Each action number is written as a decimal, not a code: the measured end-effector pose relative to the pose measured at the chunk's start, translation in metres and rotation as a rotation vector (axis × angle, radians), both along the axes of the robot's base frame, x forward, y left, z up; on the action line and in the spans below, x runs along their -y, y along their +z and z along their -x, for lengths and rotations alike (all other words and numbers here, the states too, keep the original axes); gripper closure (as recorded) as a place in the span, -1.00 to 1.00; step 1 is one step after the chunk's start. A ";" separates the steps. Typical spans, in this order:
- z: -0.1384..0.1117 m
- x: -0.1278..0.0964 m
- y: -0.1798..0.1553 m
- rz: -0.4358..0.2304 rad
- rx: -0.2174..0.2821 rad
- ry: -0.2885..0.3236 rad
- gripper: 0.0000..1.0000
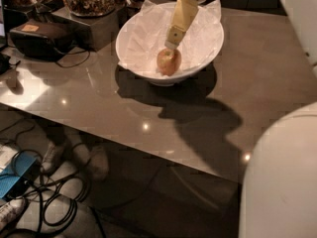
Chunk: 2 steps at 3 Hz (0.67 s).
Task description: Pick apple from white bowl
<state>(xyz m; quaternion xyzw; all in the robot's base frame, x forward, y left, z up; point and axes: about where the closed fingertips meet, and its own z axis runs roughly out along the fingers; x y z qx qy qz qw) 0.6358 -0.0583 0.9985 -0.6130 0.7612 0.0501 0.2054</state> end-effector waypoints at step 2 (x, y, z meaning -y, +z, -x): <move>-0.037 -0.010 -0.032 0.003 -0.057 -0.037 -1.00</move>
Offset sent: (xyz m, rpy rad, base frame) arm 0.0370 -0.0072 -0.0459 -0.0669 0.1814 -0.0519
